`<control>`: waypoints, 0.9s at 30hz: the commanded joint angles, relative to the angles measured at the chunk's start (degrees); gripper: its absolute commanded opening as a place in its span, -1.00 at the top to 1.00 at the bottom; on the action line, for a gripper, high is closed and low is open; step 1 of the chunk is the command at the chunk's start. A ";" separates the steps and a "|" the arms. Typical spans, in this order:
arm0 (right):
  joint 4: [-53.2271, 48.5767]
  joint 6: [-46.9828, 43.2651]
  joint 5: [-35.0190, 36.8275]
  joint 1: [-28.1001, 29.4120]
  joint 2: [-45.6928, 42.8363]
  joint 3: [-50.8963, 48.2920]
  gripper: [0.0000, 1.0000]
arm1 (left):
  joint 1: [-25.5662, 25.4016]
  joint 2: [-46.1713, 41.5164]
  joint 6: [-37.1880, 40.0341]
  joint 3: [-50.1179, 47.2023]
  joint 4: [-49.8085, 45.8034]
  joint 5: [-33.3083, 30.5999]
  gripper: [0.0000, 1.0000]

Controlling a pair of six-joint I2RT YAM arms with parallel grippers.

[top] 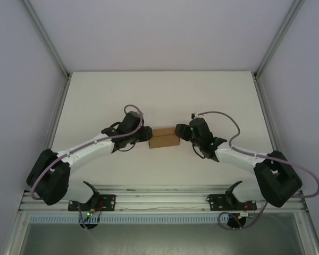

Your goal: Assemble paper box

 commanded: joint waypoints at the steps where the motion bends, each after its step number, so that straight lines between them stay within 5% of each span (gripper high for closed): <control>1: -9.04 -1.49 0.38 -0.27 4.31 -5.91 -0.08 | 0.78 0.38 0.39 -8.37 -0.33 -1.36 0.27; 9: 6.09 -9.40 -4.23 -0.28 5.51 -15.59 0.29 | 0.61 -2.51 0.98 -18.42 9.94 0.46 0.57; 12: 7.62 -11.28 -3.94 -0.28 6.04 -16.17 0.50 | 0.28 -2.28 2.12 -19.64 12.75 0.86 0.68; 19: 5.47 -11.62 -4.82 -0.23 3.78 -13.72 0.60 | -1.89 1.21 4.22 -20.25 17.50 -1.00 1.00; 22: -3.30 -12.44 -4.81 -0.27 1.76 -8.54 0.57 | -2.96 0.68 5.36 -16.63 14.12 -1.81 1.00; 24: -6.77 -11.70 -4.47 -0.28 -0.83 -5.83 0.50 | -3.34 -0.45 7.73 -13.29 10.76 -2.46 0.68; 27: -11.67 -10.29 -3.99 -0.27 -4.60 -0.67 0.25 | -3.44 -2.66 9.24 -7.08 4.53 -5.16 0.57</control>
